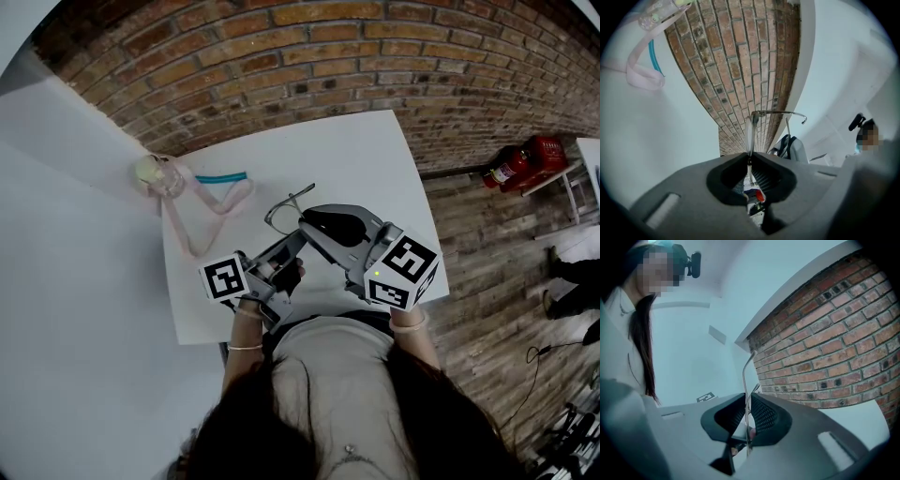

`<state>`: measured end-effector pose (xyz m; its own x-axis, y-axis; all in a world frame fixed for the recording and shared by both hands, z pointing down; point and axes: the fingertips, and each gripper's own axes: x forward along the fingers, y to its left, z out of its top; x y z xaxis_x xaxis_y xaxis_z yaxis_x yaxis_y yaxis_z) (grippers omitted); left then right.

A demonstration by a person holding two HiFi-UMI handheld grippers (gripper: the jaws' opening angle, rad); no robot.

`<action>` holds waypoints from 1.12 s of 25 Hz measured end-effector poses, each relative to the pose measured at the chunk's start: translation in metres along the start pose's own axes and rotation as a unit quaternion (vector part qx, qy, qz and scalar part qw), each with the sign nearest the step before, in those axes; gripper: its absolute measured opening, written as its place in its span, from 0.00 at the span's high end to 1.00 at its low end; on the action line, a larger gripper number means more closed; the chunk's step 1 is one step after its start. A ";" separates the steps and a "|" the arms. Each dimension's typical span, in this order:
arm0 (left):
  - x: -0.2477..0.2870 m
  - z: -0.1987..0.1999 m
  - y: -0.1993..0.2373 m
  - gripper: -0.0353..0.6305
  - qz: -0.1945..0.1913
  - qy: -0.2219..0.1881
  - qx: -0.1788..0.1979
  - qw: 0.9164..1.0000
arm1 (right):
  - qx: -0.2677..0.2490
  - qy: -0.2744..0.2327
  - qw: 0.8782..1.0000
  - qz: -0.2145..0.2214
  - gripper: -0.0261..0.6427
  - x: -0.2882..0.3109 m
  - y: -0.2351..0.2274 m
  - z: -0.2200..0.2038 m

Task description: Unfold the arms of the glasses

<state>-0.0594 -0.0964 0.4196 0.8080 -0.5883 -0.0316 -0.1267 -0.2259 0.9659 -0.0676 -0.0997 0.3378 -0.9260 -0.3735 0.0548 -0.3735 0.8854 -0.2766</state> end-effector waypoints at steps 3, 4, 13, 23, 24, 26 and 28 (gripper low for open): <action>0.000 0.001 -0.002 0.91 -0.005 -0.003 -0.006 1.000 | 0.000 -0.008 1.000 0.003 0.89 -0.001 0.001 0.005; -0.001 0.002 -0.002 0.91 -0.007 -0.004 -0.007 1.000 | 0.000 -0.012 1.000 0.004 0.89 -0.002 0.001 0.006; -0.002 0.006 -0.005 0.91 -0.021 -0.012 -0.019 1.000 | 0.007 -0.045 0.999 0.013 0.90 -0.008 0.001 0.017; -0.002 0.008 -0.004 0.91 -0.034 -0.020 -0.035 0.999 | 0.019 -0.078 0.997 0.018 0.90 -0.016 -0.002 0.025; -0.003 0.009 -0.004 0.91 -0.034 -0.021 -0.037 0.998 | 0.019 -0.081 0.996 0.017 0.90 -0.017 -0.003 0.026; -0.004 0.009 -0.003 0.91 -0.035 -0.024 -0.040 0.998 | 0.018 -0.085 0.996 0.015 0.90 -0.018 -0.003 0.026; -0.005 0.010 -0.002 0.91 -0.036 -0.026 -0.040 0.998 | 0.018 -0.090 0.996 0.014 0.90 -0.019 -0.004 0.027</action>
<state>-0.0686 -0.1006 0.4151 0.7817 -0.6135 -0.1124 -0.0217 -0.2069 0.9781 -0.0469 -0.1032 0.3121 -0.9099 -0.3951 -0.1261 -0.3420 0.8868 -0.3108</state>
